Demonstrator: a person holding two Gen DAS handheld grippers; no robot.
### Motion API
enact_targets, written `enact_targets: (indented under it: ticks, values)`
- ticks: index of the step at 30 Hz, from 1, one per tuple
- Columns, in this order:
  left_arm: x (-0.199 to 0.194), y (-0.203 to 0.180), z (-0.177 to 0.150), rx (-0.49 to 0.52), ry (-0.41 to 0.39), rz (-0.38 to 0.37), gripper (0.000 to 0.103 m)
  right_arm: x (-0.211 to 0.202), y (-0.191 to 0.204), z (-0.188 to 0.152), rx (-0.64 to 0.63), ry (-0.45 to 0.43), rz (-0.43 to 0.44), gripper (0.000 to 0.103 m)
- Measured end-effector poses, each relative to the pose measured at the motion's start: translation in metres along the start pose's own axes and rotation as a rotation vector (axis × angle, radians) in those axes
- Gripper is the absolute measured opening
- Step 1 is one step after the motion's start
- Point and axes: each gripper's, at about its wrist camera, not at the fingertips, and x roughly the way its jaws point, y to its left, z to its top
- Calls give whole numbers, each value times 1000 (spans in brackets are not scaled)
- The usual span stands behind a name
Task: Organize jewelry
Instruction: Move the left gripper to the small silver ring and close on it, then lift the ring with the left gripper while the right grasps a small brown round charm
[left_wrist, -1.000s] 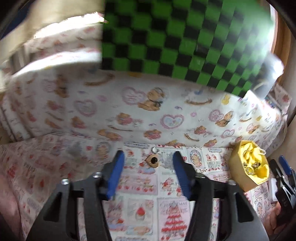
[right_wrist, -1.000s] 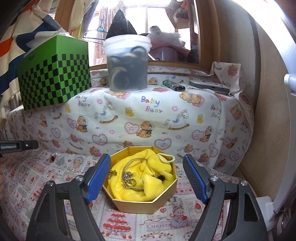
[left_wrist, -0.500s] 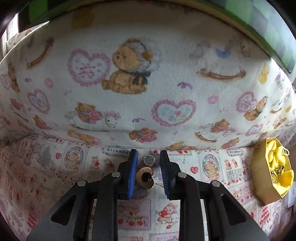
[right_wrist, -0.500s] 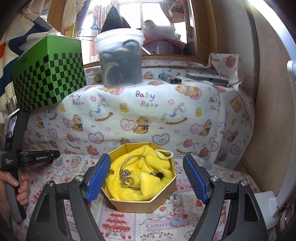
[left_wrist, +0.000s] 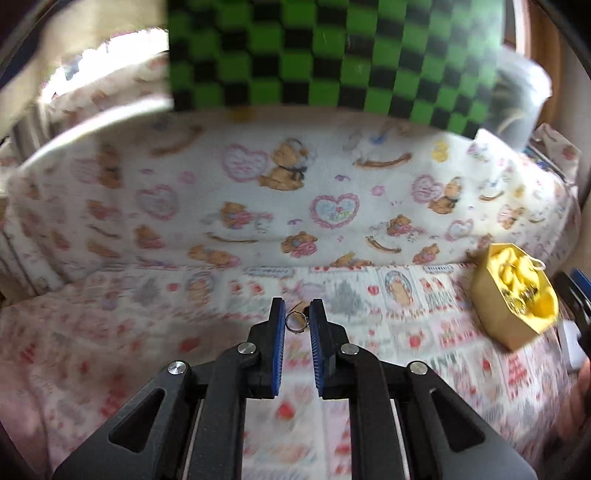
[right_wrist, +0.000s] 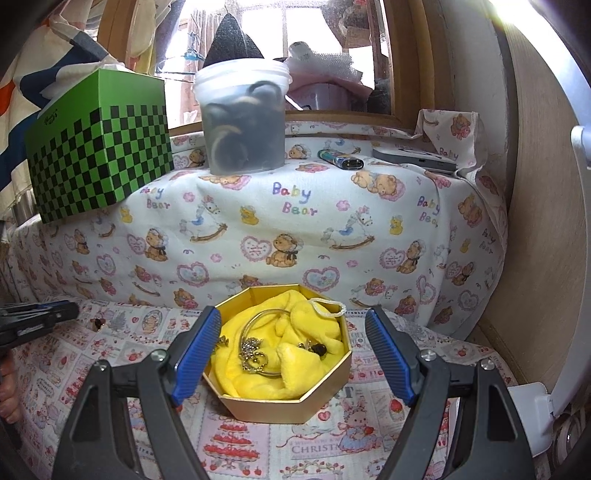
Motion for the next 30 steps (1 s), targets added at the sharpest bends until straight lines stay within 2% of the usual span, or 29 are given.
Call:
enact_targets:
  ticks: [4, 6, 9, 11, 13, 16, 18, 20, 22, 25, 28, 30]
  values:
    - [-22, 13, -18, -16, -57, -15, 12, -7, 10, 0, -42, -13, 20, 78]
    - [-18, 23, -23, -19, -52, -5, 12, -13, 18, 3, -64, -12, 38, 78]
    - [-13, 27, -24, -24, -29, -30, 12, -18, 32, 9, -81, 30, 104, 76]
    - [-15, 31, -23, -36, -37, -39, 12, -18, 45, 13, -96, 56, 125, 71]
    - [-23, 39, -23, -55, -52, -50, 12, -14, 60, 16, -103, 103, 184, 62]
    - [-25, 45, -21, -58, -73, -26, 12, -1, 88, 21, -117, 158, 219, 61]
    - [-24, 50, -21, -81, -70, -37, 12, 14, 108, 22, -117, 210, 236, 61]
    - [-20, 55, -21, -108, -60, -55, 12, 29, 120, 23, -85, 264, 263, 53]
    - [-19, 57, -22, -109, -62, -30, 12, 47, 133, 23, -40, 333, 295, 43]
    - [-16, 62, -24, -134, -52, -39, 12, 68, 148, 22, 5, 406, 341, 36]
    - [-18, 70, -23, -171, -52, -48, 12, 80, 163, 21, 10, 437, 387, 31]
    - [-20, 77, -23, -198, -58, -47, 12, 85, 177, 18, -17, 447, 378, 26]
